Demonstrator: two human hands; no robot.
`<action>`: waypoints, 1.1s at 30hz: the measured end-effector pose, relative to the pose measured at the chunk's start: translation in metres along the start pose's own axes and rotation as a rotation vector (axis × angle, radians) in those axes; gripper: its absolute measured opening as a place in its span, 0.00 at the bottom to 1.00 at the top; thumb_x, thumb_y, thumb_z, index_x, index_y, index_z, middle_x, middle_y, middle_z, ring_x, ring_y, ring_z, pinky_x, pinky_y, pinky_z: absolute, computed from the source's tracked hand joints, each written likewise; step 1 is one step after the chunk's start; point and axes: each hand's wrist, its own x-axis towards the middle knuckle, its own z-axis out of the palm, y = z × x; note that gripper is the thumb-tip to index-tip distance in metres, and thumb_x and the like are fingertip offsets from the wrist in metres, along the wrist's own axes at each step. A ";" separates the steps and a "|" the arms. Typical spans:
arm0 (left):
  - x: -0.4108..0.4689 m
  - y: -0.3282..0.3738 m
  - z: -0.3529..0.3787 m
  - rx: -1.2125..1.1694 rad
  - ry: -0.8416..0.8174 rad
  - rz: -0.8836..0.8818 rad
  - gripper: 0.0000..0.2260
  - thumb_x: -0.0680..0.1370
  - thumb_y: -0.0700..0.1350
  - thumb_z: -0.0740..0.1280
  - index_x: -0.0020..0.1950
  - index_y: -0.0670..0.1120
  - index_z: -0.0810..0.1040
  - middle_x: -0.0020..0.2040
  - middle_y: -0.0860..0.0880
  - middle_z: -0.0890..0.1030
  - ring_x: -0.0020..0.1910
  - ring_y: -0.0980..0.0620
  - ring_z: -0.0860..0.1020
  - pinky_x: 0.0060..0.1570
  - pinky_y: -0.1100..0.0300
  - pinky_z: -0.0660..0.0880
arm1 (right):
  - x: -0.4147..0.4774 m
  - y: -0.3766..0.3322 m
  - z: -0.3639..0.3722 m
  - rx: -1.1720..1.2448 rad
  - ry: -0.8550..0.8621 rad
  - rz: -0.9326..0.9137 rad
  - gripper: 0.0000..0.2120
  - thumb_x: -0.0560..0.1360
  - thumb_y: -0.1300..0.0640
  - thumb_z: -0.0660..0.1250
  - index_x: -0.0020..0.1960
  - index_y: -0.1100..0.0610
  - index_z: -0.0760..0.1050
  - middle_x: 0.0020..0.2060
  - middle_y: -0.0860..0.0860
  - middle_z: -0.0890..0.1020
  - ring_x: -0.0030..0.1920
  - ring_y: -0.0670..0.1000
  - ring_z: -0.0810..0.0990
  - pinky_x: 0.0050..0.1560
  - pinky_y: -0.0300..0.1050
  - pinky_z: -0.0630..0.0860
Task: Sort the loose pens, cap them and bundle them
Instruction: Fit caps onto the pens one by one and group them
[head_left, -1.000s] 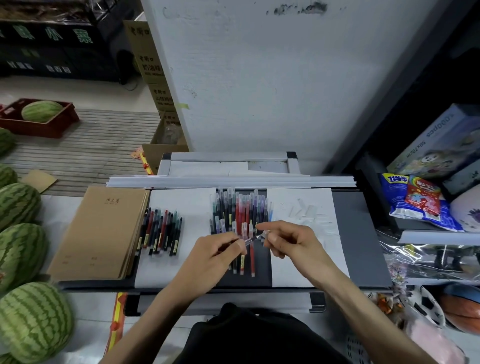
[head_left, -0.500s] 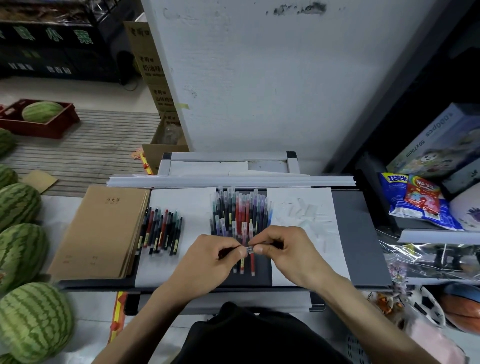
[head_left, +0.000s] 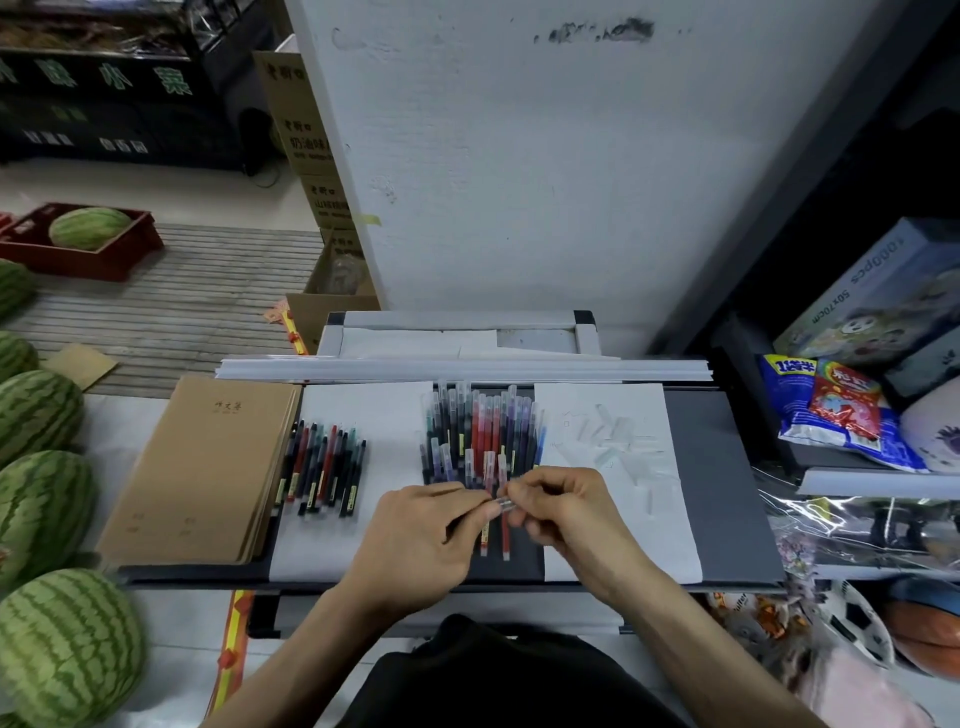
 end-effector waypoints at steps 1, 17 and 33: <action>0.002 0.001 0.003 -0.069 0.027 -0.056 0.10 0.85 0.52 0.65 0.47 0.53 0.81 0.33 0.57 0.73 0.32 0.53 0.72 0.32 0.57 0.69 | 0.000 0.002 0.004 0.152 -0.019 0.041 0.05 0.78 0.63 0.73 0.44 0.64 0.85 0.34 0.57 0.80 0.32 0.47 0.74 0.34 0.36 0.74; -0.020 -0.095 0.013 0.042 -0.081 -0.617 0.10 0.82 0.42 0.67 0.59 0.46 0.85 0.52 0.51 0.86 0.43 0.58 0.79 0.48 0.60 0.74 | 0.050 0.064 -0.031 -0.248 0.326 0.037 0.10 0.82 0.54 0.69 0.47 0.61 0.80 0.39 0.55 0.88 0.41 0.57 0.88 0.48 0.53 0.86; -0.004 -0.139 0.003 0.432 -0.205 -0.855 0.11 0.82 0.47 0.63 0.42 0.44 0.70 0.41 0.45 0.78 0.41 0.42 0.77 0.41 0.49 0.75 | 0.106 0.086 -0.032 -1.048 0.390 0.109 0.23 0.76 0.41 0.74 0.37 0.60 0.78 0.30 0.53 0.83 0.33 0.53 0.83 0.40 0.50 0.84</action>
